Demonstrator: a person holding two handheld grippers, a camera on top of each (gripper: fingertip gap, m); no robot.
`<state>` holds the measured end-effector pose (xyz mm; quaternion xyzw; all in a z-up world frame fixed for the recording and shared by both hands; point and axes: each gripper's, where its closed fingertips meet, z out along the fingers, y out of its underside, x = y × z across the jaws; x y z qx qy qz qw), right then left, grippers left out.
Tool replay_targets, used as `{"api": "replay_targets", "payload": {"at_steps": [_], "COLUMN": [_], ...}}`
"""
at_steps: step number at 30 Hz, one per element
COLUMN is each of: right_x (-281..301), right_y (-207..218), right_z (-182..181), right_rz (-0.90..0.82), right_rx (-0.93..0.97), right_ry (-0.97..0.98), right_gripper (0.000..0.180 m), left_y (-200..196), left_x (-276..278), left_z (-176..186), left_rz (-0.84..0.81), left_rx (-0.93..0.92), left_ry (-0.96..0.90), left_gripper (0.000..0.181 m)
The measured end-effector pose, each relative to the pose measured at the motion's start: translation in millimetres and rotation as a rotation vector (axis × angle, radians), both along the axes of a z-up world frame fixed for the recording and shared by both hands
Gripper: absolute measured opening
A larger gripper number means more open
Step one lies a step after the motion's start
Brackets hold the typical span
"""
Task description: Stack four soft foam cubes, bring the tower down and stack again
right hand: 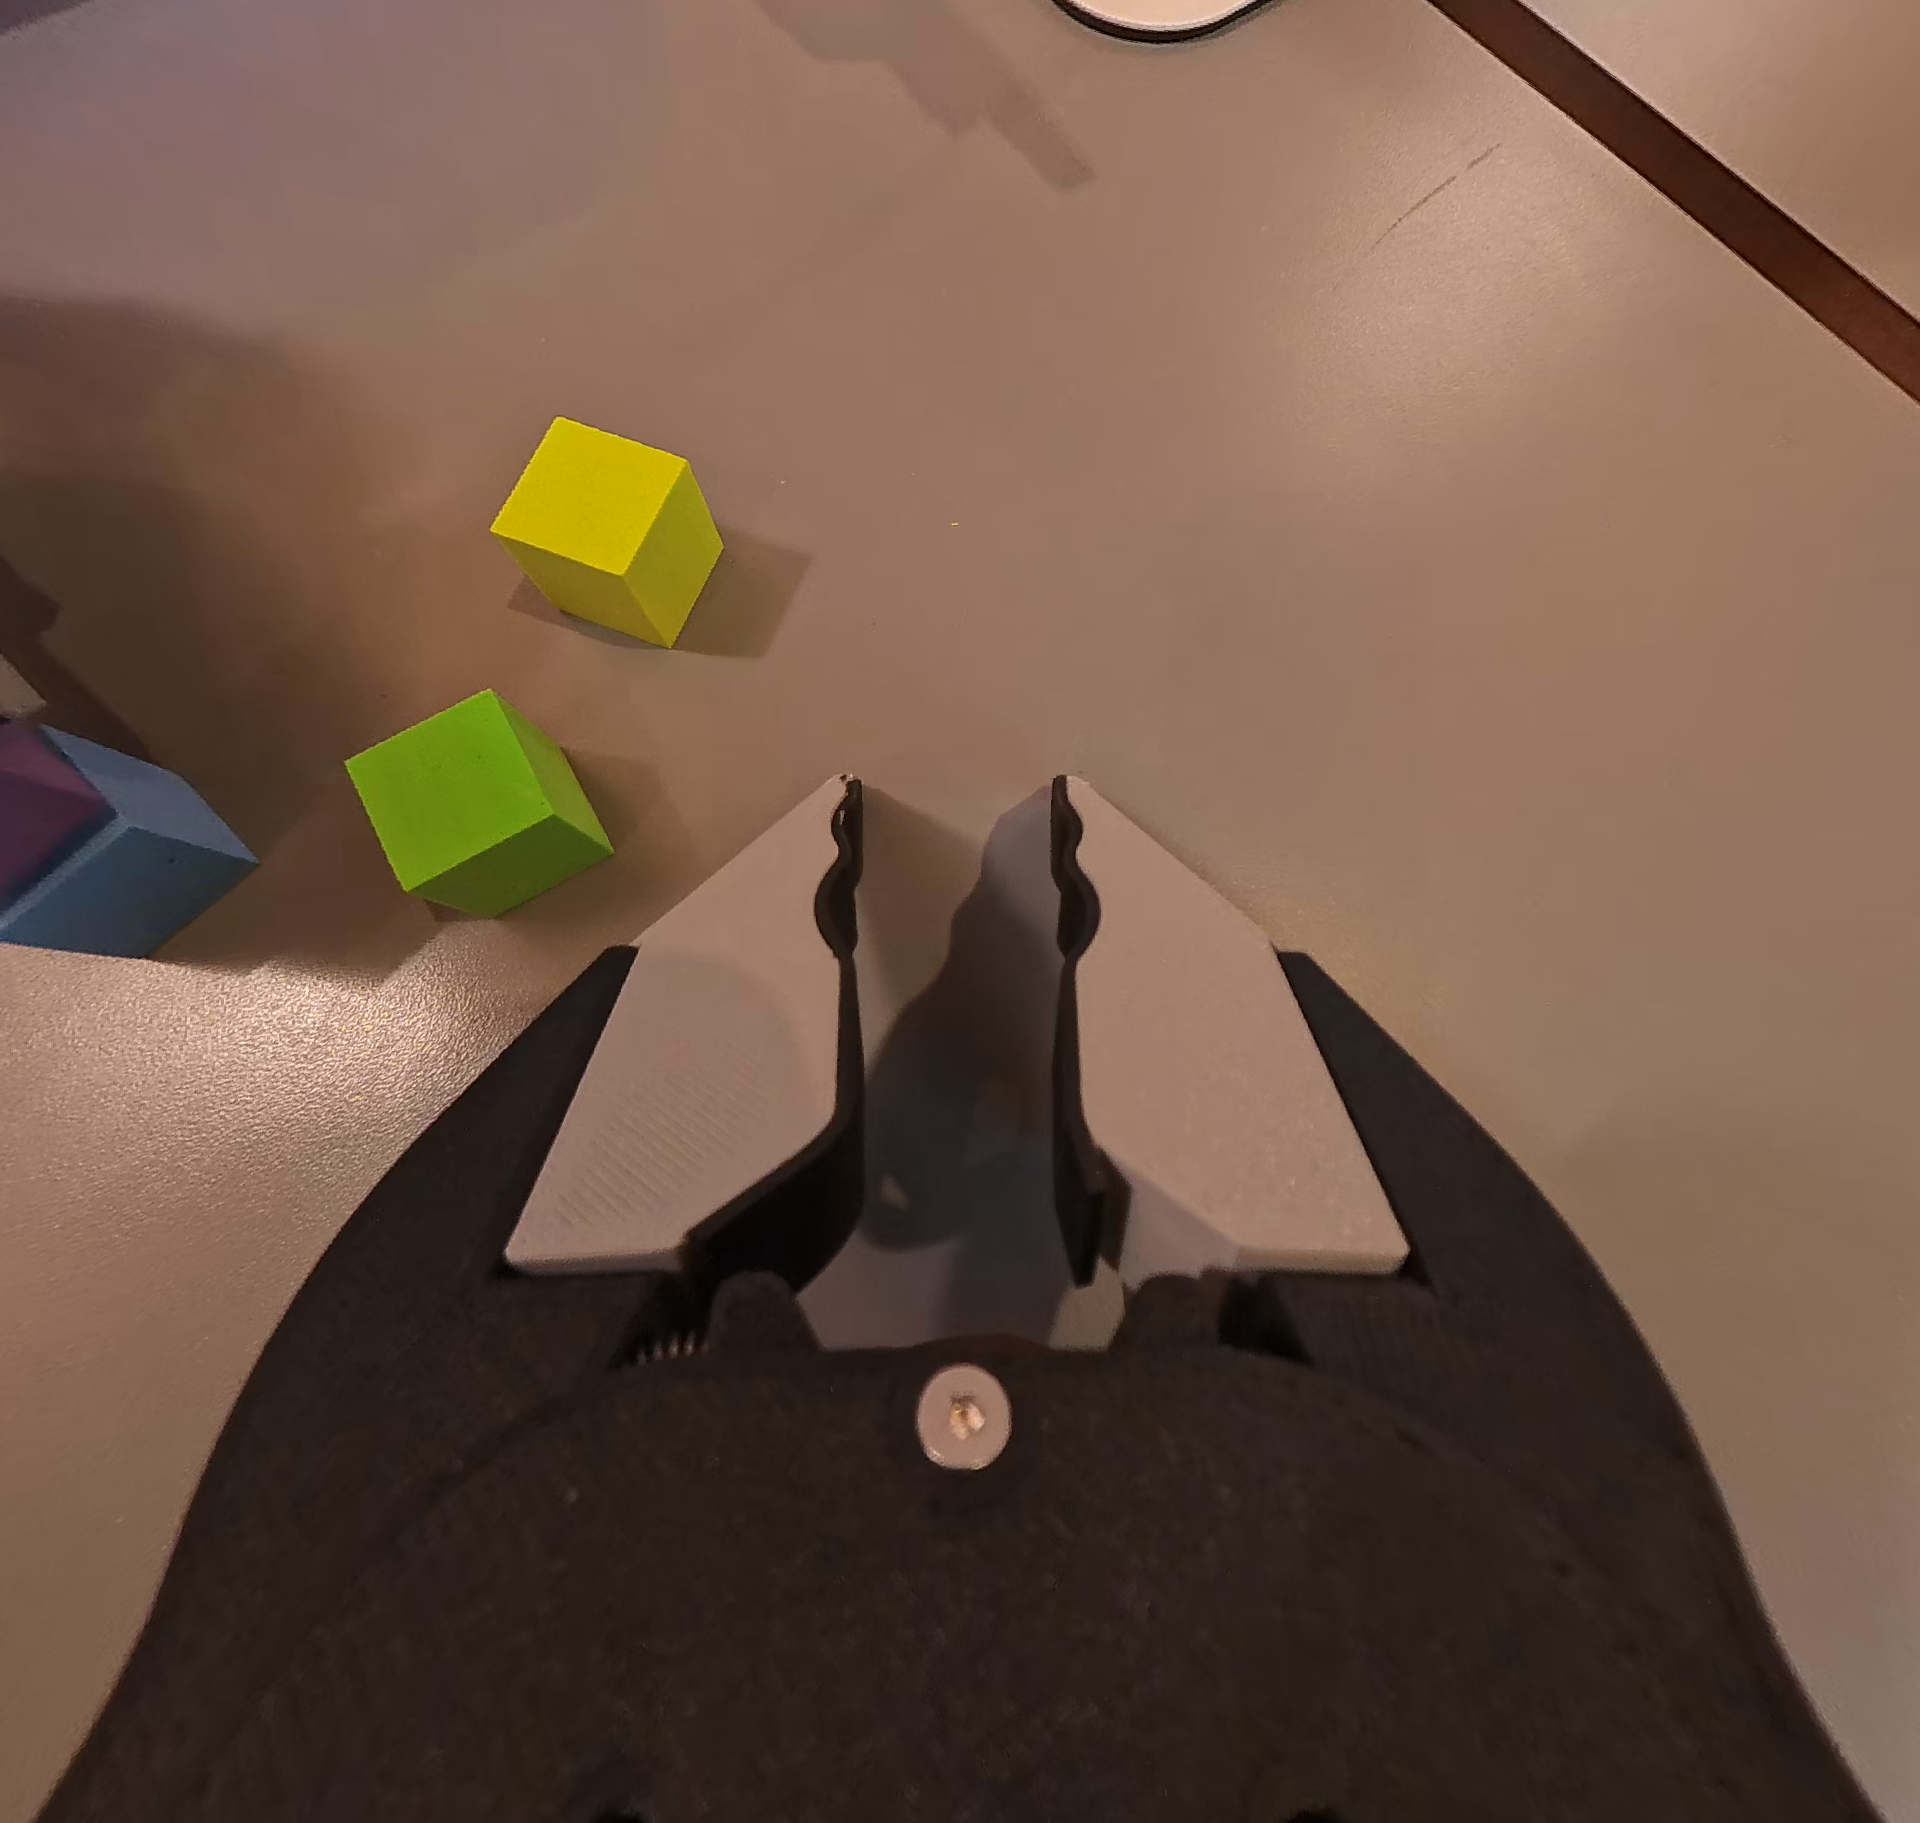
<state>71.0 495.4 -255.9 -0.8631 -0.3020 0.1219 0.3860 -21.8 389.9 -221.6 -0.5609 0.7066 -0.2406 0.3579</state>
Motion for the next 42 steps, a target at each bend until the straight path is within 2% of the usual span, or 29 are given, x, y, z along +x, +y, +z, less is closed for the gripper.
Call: {"api": "replay_targets", "payload": {"at_steps": [11,17,20,25,27,29,35,40,41,42], "right_x": [0,0,-1,-5,-12,-19,-40,-52,-54,-55], "right_y": [0,0,-1,-23,-32,-41,-65,-59,-57,-57], "right_z": [0,0,0,1,2,2,4,2,1,1], "right_rz": [0.000,0.000,0.009,0.144,0.212,0.276,0.441,0.435,0.433,0.437], "right_rx": [0.000,-0.001,0.000,-0.049,-0.054,-0.053,-0.076,-0.033,-0.023,-0.014], "right_ry": [0.000,0.001,-0.001,0.005,0.029,0.041,0.087,0.035,0.023,0.013], "right_gripper": [0.034,0.034,0.035,0.038,0.048,0.050,0.047,0.044,0.039,0.025], "left_y": [0,-2,-1,14,22,30,40,43,44,45], "left_x": [0,1,-2,-16,-24,-32,-40,-39,-39,-38], "left_z": [-4,-5,0,5,2,-2,-23,-32,-32,-32], "left_rz": [0.006,0.010,0.011,0.054,0.077,0.099,0.128,0.145,0.148,0.151], "left_rx": [-0.006,-0.025,-0.039,-0.078,-0.098,-0.112,-0.165,-0.180,-0.168,-0.154], "left_ry": [0.014,0.015,-0.007,-0.050,-0.048,-0.040,0.000,0.036,0.038,0.035], "left_gripper": [0.028,0.053,0.056,0.059,0.059,0.059,0.058,0.058,0.058,0.058]}}
